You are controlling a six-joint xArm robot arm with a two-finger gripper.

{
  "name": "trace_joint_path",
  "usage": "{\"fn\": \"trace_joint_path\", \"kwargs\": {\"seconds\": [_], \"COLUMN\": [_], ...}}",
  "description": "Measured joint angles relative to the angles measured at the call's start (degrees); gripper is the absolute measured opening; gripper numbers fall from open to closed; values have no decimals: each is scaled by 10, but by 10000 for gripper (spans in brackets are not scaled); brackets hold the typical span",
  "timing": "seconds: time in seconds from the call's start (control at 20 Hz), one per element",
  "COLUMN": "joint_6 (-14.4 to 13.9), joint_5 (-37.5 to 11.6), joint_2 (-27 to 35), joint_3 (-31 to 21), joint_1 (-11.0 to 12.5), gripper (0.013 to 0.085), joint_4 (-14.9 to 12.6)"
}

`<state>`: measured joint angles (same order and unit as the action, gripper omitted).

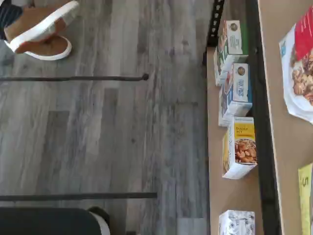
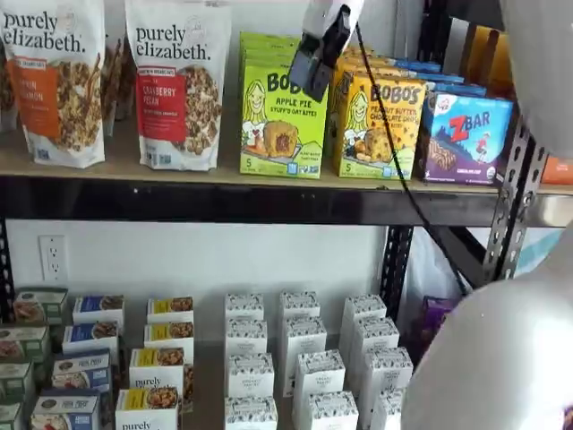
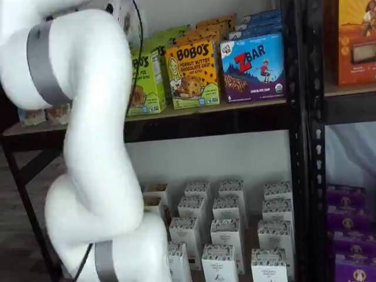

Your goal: Pick the green box on the top shelf, the fourth from the left

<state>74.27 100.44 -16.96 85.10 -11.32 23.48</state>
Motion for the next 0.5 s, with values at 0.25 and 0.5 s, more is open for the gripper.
{"fn": "trace_joint_path", "kwargs": {"seconds": [0.25,0.5], "joint_6": [5,10], "joint_5": [-19,-20], "joint_2": [-3,1], "joint_3": [-6,-3], "joint_1": [3,10], "gripper": [850,850], "joint_4": [-3,11]}}
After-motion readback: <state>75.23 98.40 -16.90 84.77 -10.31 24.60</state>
